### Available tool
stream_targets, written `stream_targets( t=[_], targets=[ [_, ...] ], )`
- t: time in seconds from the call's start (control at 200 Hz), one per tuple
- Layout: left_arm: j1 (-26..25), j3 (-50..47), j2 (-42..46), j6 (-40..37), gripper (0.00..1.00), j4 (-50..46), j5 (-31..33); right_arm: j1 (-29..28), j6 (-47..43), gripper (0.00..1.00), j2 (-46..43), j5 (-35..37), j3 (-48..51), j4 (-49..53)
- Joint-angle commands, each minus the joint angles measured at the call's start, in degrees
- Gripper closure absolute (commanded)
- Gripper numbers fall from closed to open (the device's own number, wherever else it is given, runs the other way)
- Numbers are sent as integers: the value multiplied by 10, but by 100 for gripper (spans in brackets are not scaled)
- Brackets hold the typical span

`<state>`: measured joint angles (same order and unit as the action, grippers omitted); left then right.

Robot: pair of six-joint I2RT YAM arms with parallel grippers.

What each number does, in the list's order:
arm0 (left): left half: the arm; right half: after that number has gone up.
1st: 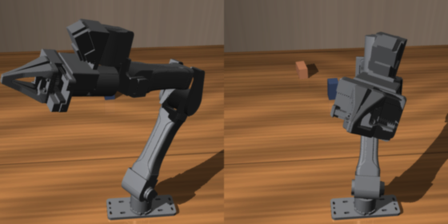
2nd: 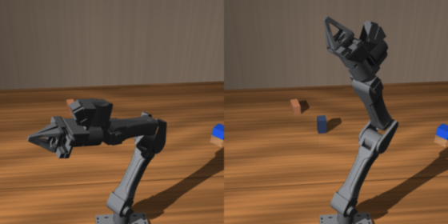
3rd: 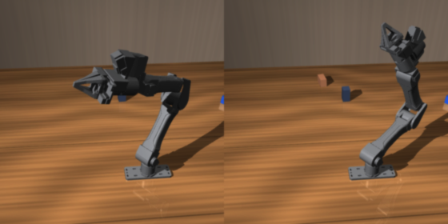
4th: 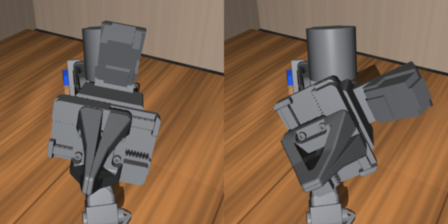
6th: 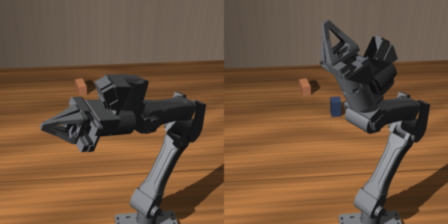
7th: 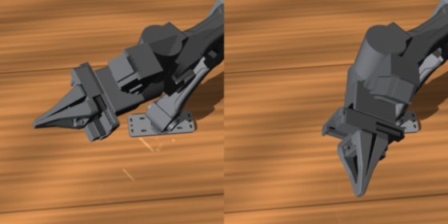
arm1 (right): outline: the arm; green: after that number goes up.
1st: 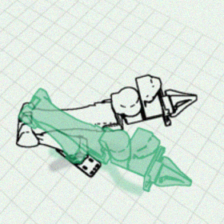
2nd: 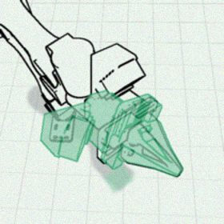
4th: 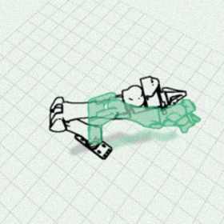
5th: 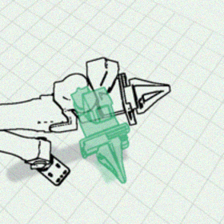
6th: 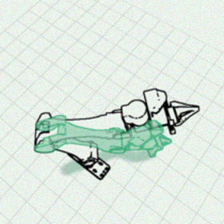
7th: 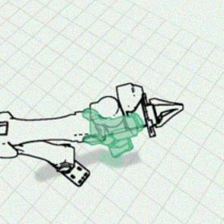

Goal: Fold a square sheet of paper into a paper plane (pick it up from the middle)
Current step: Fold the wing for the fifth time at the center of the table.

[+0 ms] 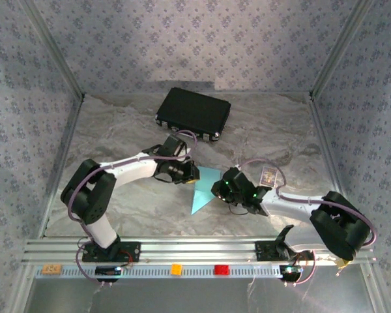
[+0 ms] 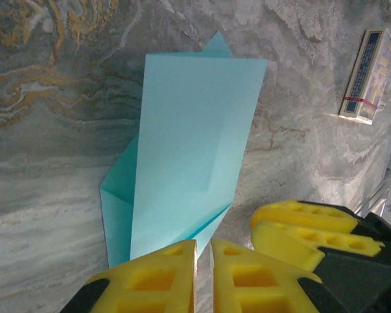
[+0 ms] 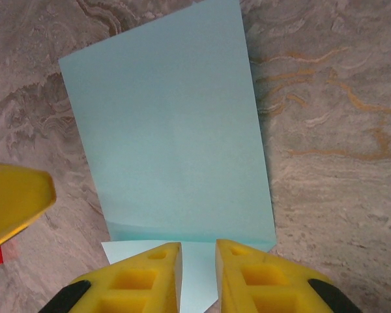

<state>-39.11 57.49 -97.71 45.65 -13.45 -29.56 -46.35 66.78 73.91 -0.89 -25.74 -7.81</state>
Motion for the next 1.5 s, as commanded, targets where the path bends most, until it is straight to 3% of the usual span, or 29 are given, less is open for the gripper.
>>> stream_targets(
  t=[0.0,0.19,0.59,1.089,1.499],
  targets=[
    [1,22,-23,-19,87,-1,-6,4,-15,78,-10,-12,5,19],
    [5,32,-63,-26,89,9,-17,6,-20,75,-10,-26,8,19],
    [35,-22,-95,-20,90,66,-56,53,-14,47,-10,-90,54,-59],
    [44,-48,-103,-14,92,88,-62,66,-2,48,51,-133,45,-135],
    [44,-47,-106,-14,92,90,-63,105,-20,57,96,-191,45,-229]
  ],
)
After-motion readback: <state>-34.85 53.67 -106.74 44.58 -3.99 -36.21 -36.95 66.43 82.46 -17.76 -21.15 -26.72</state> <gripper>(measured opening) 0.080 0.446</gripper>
